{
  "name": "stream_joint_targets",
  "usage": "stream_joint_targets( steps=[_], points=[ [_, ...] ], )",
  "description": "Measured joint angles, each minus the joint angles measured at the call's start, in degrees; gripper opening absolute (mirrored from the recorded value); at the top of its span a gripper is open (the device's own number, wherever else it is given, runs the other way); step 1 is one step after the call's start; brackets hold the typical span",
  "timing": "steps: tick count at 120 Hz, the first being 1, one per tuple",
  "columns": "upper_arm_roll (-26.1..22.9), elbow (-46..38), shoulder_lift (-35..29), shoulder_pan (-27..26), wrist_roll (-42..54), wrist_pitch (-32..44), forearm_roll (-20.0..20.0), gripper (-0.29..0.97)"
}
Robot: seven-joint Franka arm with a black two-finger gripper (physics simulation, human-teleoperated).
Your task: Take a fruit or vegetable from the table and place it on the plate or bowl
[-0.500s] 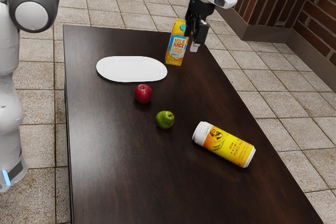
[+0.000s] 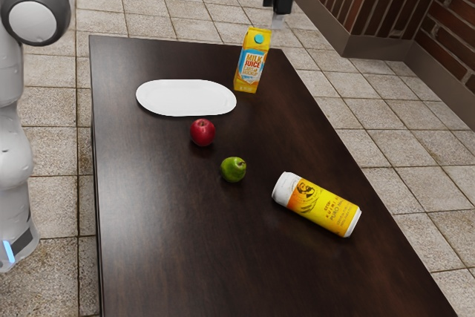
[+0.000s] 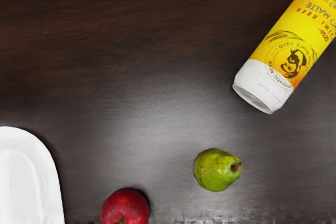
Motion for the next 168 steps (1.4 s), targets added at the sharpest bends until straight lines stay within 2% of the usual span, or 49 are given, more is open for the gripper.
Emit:
stream_joint_targets(
  steps=[12,20,37,42,54,71,88,116,142,168],
  points=[
    [-1.0,-4.6,0.0,-0.1,-0.3,-1.2,0.2,0.68],
    [-2.0,-10.5,-1.0,0.9,-0.5,-0.4,0.4,0.68],
    [-3.6,-25.1,-9.5,3.1,-0.3,4.3,0.3,0.68],
    [-4.4,-30.1,-13.7,1.9,0.5,6.0,-0.1,0.68],
    [-3.5,-35.1,-16.1,0.3,4.4,9.7,-4.5,0.68],
    [-3.6,-40.8,-13.7,0.1,10.4,17.9,-9.7,0.68],
    [-3.5,-43.7,-9.2,0.3,15.4,25.7,-11.4,0.68],
    [-3.3,-46.1,-7.6,0.7,21.3,33.3,-11.6,0.68],
    [-2.9,-49.3,-7.2,1.5,24.5,36.0,-8.5,0.68],
    [-2.5,-52.8,-8.0,1.6,26.6,37.3,-7.5,0.68]
  ],
)
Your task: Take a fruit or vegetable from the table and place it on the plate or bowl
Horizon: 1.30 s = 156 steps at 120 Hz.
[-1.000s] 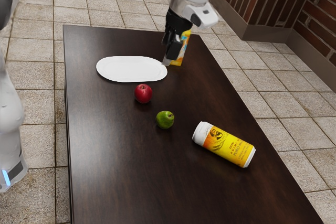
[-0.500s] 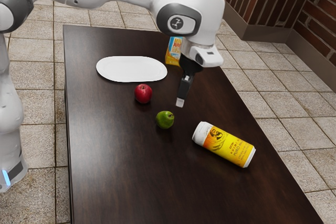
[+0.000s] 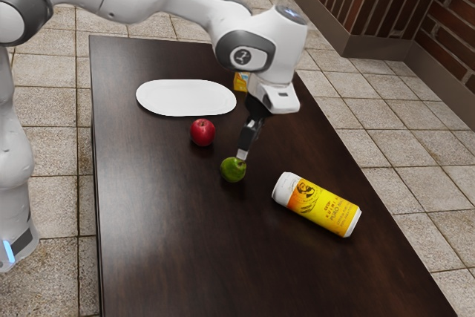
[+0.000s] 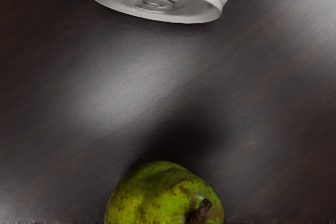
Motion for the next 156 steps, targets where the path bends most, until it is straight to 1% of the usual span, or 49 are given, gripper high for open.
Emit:
stream_joint_targets(
  steps=[38,84,156],
  points=[
    [0.8,-4.7,-2.1,0.0,2.0,1.7,0.1,0.68],
    [0.8,-7.9,-1.4,-0.1,3.3,5.7,-0.2,0.68],
    [0.8,-10.0,1.9,-0.3,3.7,11.0,-0.5,0.68]
  ],
)
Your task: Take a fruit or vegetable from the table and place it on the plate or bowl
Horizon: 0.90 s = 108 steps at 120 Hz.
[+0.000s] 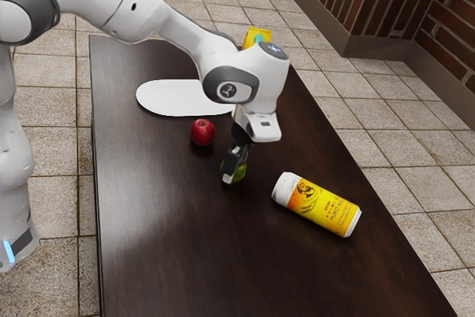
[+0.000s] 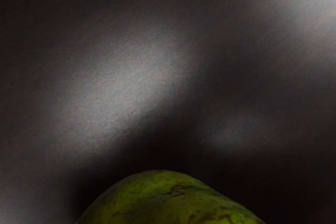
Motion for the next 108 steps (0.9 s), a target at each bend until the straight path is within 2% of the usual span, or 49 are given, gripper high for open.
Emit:
stream_joint_targets(
  steps=[44,65,90,99,108],
  points=[
    [0.1,-1.0,0.7,-0.3,-0.1,1.6,0.1,0.67],
    [0.2,-1.3,0.8,-0.4,-0.5,2.0,0.1,0.38],
    [0.3,-1.4,0.6,0.1,-1.3,2.3,0.3,0.24],
    [0.1,-0.9,-1.2,0.3,-1.7,2.2,0.6,0.18],
    [-0.1,1.0,-3.5,-0.1,-2.1,1.2,0.9,0.17]
  ],
)
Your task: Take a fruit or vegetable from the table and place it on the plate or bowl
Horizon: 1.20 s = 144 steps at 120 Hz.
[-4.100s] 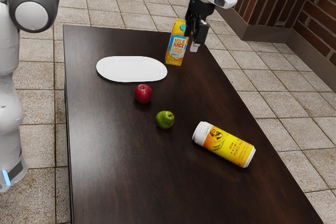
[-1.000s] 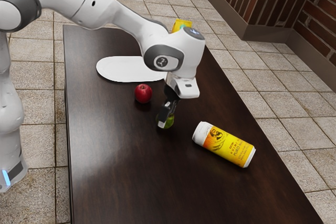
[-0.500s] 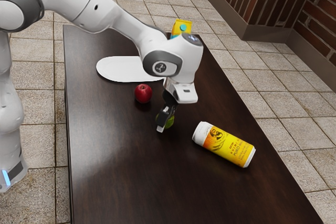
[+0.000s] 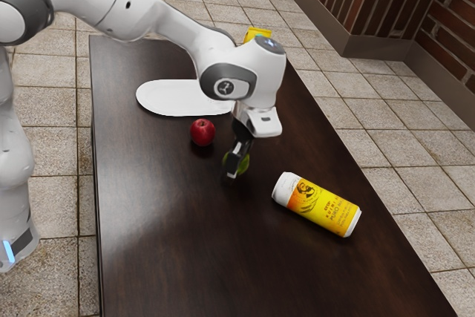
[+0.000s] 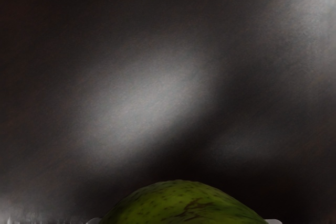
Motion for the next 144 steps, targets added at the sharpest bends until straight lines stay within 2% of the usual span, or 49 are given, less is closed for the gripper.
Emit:
stream_joint_targets(
  steps=[18,41,66,105,122,130,144],
  points=[
    [1.2,3.3,-3.9,-0.6,-0.5,-4.4,0.4,0.17],
    [13.4,3.3,-6.1,-0.1,1.0,-8.0,1.3,0.17],
    [23.7,2.9,-6.2,0.0,4.2,-9.2,2.8,0.17],
    [32.9,3.0,-5.5,0.0,9.6,-8.4,4.4,0.17],
    [34.1,3.5,-2.7,-0.1,11.7,-7.5,4.3,0.17],
    [34.3,3.6,-2.4,-0.1,12.8,-7.3,3.9,0.37],
    [34.5,3.6,-2.3,-0.1,14.6,-7.3,3.3,0.55]
  ],
)
